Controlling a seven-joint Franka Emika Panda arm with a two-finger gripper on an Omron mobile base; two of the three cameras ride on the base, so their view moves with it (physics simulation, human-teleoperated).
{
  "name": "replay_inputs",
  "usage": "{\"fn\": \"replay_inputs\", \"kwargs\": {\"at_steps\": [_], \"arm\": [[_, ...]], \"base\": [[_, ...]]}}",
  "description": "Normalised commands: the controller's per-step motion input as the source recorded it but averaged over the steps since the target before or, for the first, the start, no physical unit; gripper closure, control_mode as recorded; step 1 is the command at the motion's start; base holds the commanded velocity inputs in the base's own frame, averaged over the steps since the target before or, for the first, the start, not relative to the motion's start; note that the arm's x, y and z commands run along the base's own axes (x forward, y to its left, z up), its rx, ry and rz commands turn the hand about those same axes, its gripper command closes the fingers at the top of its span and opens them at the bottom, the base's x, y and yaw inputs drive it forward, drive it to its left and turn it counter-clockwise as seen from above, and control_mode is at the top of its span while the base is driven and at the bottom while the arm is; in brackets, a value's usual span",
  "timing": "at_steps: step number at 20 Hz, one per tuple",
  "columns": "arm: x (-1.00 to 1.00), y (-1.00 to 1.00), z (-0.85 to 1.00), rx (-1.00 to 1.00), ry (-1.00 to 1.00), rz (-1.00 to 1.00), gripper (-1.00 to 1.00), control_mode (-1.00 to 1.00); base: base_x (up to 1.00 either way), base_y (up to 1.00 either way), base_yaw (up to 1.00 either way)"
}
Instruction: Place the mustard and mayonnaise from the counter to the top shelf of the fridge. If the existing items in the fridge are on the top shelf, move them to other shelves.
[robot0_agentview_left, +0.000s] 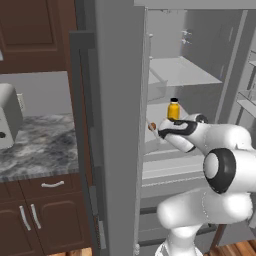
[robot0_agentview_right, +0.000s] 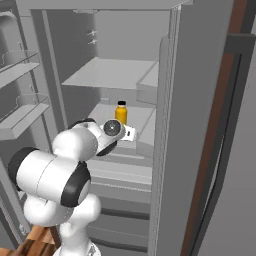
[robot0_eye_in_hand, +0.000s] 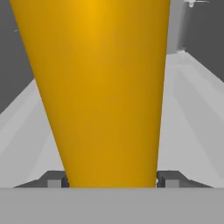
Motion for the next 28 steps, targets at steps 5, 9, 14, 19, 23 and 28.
{"fn": "replay_inputs", "kwargs": {"at_steps": [5, 9, 14, 19, 23, 28], "arm": [[0.52, 0.00, -0.17, 0.00, 0.00, 0.00, 1.00, -1.00], [0.34, 0.00, -0.39, 0.00, 0.00, 0.00, 1.00, -1.00], [0.34, 0.00, -0.45, 0.00, 0.00, 0.00, 1.00, -1.00], [0.21, 0.00, -0.50, 0.00, -0.03, 0.00, 1.00, -1.00], [0.00, 0.00, -0.62, 0.00, -0.16, 0.00, 1.00, -1.00], [0.00, 0.00, -0.41, 0.00, -0.20, 0.00, 1.00, -1.00]], "base": [[0.00, 0.00, 0.00], [0.00, 0.00, 0.00], [0.00, 0.00, 0.00], [0.00, 0.00, 0.00], [0.00, 0.00, 0.00], [0.00, 0.00, 0.00]]}}
